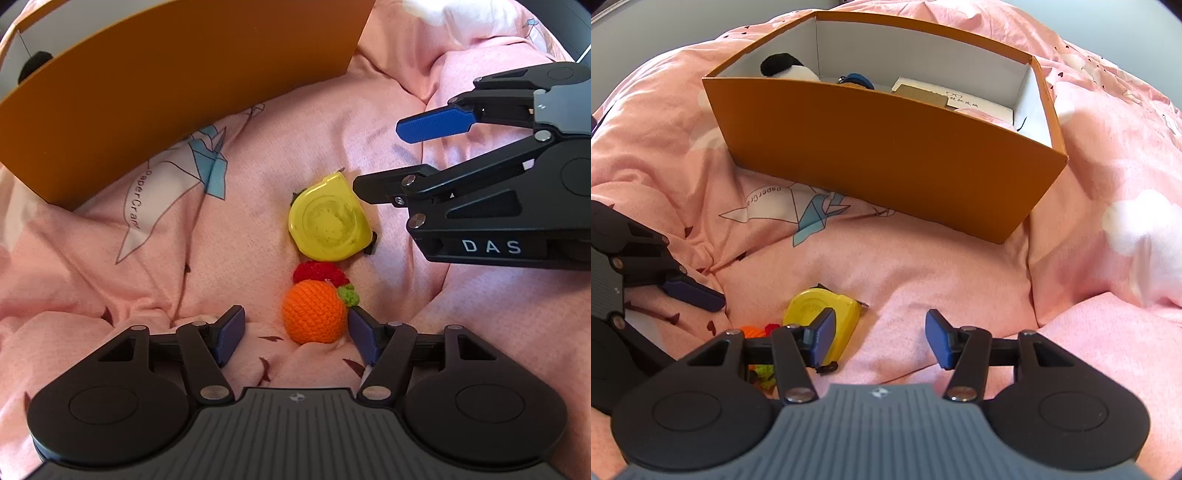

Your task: Organize objects

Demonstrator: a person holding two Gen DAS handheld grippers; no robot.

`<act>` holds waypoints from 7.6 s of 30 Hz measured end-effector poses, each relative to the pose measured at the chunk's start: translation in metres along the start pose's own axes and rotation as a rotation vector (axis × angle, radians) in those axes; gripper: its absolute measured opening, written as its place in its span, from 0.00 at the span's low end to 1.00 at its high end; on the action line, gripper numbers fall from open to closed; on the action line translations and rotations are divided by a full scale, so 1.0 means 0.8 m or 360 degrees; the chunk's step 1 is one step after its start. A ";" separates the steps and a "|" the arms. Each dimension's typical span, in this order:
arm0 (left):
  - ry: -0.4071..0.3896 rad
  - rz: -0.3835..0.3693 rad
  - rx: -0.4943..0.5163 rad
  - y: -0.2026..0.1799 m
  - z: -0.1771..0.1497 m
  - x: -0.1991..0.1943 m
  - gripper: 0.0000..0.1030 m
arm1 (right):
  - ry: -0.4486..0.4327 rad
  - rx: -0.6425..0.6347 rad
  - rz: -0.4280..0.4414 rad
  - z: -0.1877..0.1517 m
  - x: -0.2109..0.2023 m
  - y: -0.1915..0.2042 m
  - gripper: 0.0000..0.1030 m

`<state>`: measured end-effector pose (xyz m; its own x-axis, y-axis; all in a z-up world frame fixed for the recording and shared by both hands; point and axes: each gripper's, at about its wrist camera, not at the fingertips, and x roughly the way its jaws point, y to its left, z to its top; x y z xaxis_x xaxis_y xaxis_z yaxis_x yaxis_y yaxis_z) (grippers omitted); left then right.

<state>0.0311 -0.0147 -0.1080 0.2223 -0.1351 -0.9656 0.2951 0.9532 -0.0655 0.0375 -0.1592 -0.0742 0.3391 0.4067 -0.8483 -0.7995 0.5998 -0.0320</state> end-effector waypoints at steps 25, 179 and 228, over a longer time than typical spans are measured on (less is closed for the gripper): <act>-0.0218 0.0061 -0.0325 0.046 -0.002 -0.051 0.42 | 0.0002 -0.0058 0.0047 0.004 -0.001 0.013 0.53; -0.0190 0.0617 0.0906 0.186 0.227 -0.115 0.58 | 0.0113 0.0217 0.0470 0.357 0.148 -0.044 0.57; -0.1013 0.0568 -0.0509 0.048 0.017 -0.154 0.88 | -0.0755 0.0305 -0.0305 0.056 -0.112 -0.008 0.75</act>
<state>0.0275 0.0351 0.0118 0.7697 0.1564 -0.6189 -0.1536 0.9864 0.0581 0.0342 -0.1684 0.0258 0.6918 0.5173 -0.5038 -0.6116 0.7906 -0.0280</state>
